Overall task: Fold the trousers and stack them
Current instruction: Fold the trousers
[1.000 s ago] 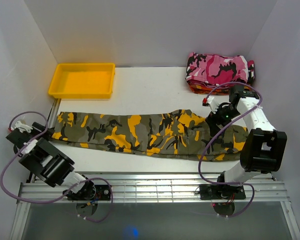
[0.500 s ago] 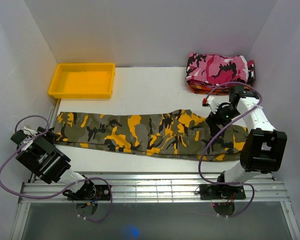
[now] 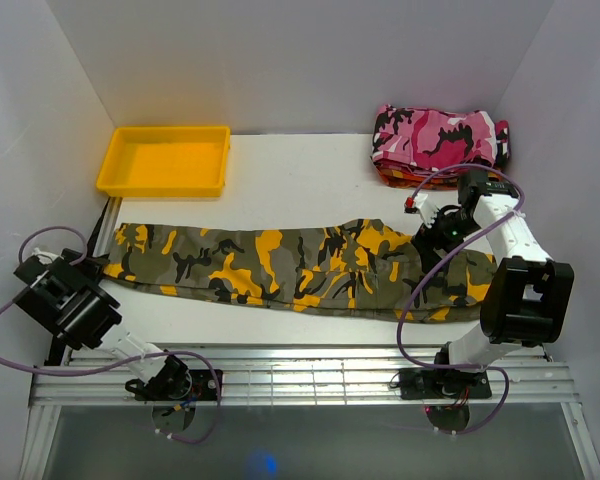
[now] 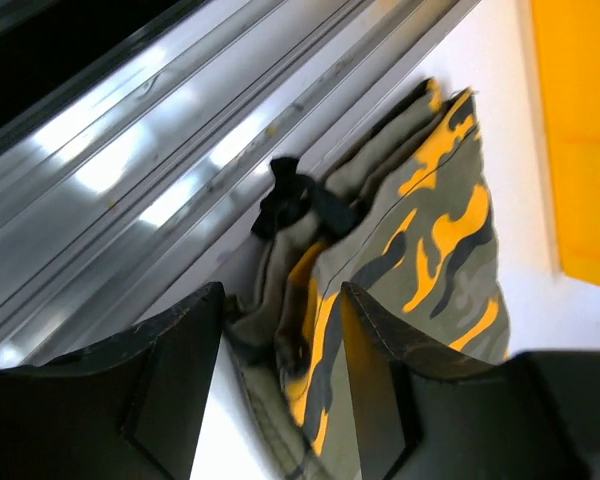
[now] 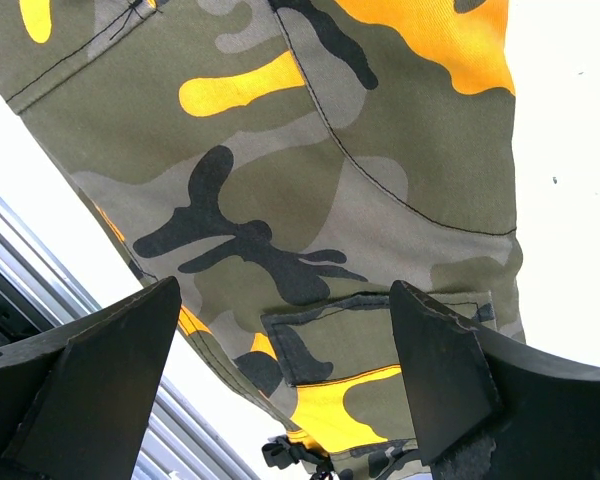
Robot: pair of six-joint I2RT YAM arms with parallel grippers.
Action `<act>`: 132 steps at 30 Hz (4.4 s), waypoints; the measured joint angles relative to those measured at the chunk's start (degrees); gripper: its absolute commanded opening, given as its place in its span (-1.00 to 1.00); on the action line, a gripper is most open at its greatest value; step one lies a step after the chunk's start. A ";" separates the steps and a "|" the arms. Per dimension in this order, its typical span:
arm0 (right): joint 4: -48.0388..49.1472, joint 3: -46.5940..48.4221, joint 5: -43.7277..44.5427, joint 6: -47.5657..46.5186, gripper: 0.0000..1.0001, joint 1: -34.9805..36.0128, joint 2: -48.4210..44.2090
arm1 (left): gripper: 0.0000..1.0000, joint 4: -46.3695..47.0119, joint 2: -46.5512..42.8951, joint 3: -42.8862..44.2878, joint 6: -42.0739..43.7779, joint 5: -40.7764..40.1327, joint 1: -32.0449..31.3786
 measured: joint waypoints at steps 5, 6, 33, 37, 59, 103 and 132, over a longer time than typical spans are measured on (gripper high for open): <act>-0.02 0.07 0.28 0.00 0.80 0.02 0.28 | -0.20 4.55 3.61 0.76 -0.11 3.74 -0.42; -0.02 0.11 0.37 0.00 0.80 0.02 0.31 | -0.24 4.98 4.09 0.76 0.00 4.57 -0.66; -0.68 0.63 -0.24 1.68 0.80 0.04 0.39 | -1.00 -7.21 -10.91 3.98 14.03 23.19 -8.96; -0.70 0.68 -1.44 2.95 0.80 0.04 0.39 | -1.00 -11.06 -23.23 5.92 18.97 27.89 -14.03; -5.77 8.28 -9.05 7.56 0.80 -7.37 5.88 | -1.00 -2.56 -15.34 7.56 10.14 5.27 -77.61; -7.61 9.42 -13.66 10.32 0.84 -4.55 8.66 | 0.89 1.16 -6.69 7.78 -3.30 -2.60 -100.04; 17.31 24.11 -15.34 45.27 0.66 21.49 33.90 | 0.80 -19.80 -27.98 1.99 4.35 8.15 -49.77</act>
